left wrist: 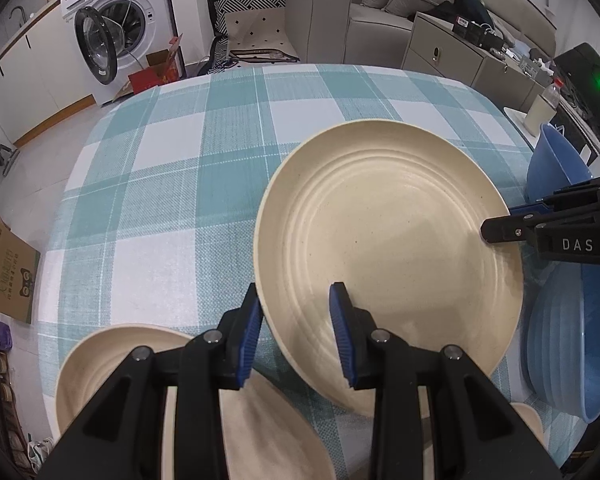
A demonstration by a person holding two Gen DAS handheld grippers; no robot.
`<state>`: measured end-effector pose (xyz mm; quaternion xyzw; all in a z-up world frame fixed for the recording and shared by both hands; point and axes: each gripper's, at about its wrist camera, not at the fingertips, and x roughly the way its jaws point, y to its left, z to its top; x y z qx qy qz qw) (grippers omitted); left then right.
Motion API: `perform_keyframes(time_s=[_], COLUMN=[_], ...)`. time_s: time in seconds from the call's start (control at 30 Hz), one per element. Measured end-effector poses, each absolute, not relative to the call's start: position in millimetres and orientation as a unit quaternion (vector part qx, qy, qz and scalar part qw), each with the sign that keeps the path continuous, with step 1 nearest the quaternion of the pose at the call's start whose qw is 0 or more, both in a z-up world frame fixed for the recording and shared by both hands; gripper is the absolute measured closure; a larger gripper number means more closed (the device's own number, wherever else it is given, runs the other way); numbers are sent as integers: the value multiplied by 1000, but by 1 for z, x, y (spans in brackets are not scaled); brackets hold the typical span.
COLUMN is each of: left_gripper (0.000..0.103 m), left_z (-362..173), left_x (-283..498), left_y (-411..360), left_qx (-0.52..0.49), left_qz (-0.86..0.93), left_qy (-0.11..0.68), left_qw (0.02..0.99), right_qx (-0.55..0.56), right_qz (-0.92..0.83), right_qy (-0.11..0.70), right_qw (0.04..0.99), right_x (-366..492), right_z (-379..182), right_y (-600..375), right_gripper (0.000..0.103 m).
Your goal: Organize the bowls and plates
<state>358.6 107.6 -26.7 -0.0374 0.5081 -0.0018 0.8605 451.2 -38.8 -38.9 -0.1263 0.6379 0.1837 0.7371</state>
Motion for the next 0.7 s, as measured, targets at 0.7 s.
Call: perform_keyframes(time_s=[0.7], left_gripper=[71], left_z=[31], left_x=[322], left_y=[116], left_qx=[-42], left_qz=[9], left_qy=[456], left_qw=[889], right_qx=[-132], right_qz=[206], right_qy=[584], right_qw=[774], right_x=[411], right_z=[36], right_y=[-35], right_gripper=[85])
